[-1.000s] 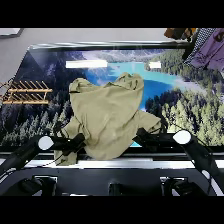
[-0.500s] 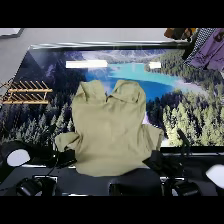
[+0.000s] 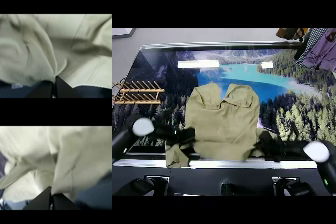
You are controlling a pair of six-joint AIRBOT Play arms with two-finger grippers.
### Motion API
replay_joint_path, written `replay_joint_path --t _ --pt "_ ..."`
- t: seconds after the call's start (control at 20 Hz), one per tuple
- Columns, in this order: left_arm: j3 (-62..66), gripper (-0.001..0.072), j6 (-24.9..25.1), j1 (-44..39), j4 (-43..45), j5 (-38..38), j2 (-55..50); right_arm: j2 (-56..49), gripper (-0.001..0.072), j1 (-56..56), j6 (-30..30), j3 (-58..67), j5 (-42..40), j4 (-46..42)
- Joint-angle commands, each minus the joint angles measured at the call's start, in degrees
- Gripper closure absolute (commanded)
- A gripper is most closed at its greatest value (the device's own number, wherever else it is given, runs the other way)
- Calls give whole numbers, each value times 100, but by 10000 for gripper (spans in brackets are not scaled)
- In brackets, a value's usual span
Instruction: Fold the clothes and pants, and hang the long-sleeved shirts on hangers.
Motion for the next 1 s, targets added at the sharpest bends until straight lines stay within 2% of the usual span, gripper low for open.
replay_joint_path --t 0.0,0.15,0.3,0.35,0.4,0.45,0.5,0.55,0.65,0.75,0.8,0.85,0.95 --pt "817 691 876 697 -437 26 -1390 -1661 689 0 -291 485 -1279 -76" --pt "1325 690 1316 999 -831 31 -2411 -2905 688 0 -393 1014 -1799 87" --pt "1770 688 1558 1019 -846 33 -3154 -3635 683 0 -901 1220 -2214 654" --pt "1893 679 1561 1012 -844 33 -3331 -3759 647 0 -1008 1220 -2323 730" --pt "1996 611 1561 1016 -839 55 -3451 -3805 556 0 -1134 1217 -2411 710" --pt "2076 464 1563 1038 -822 111 -3508 -3786 478 -2 -1353 1220 -2498 629" --pt "2140 265 1585 1095 -769 186 -3495 -3711 442 -7 -1631 1250 -2500 509" --pt "2262 172 1648 1189 -654 146 -3467 -3582 438 -7 -1884 1314 -2430 302" --pt "2538 145 1676 1443 -249 -170 -3331 -3204 337 -4 -2201 1602 -1912 -461" --pt "2573 135 1899 1676 120 -299 -2962 -2677 297 7 -2533 1851 -1261 -962" --pt "2483 82 1956 1731 328 -293 -2717 -2389 286 7 -2765 1886 -981 -940" --pt "2308 81 2004 1735 544 -269 -2435 -2149 286 92 -2889 1884 -763 -953" --pt "1711 82 2024 1674 688 72 -1867 -1899 287 754 -2857 1884 -538 -1554"
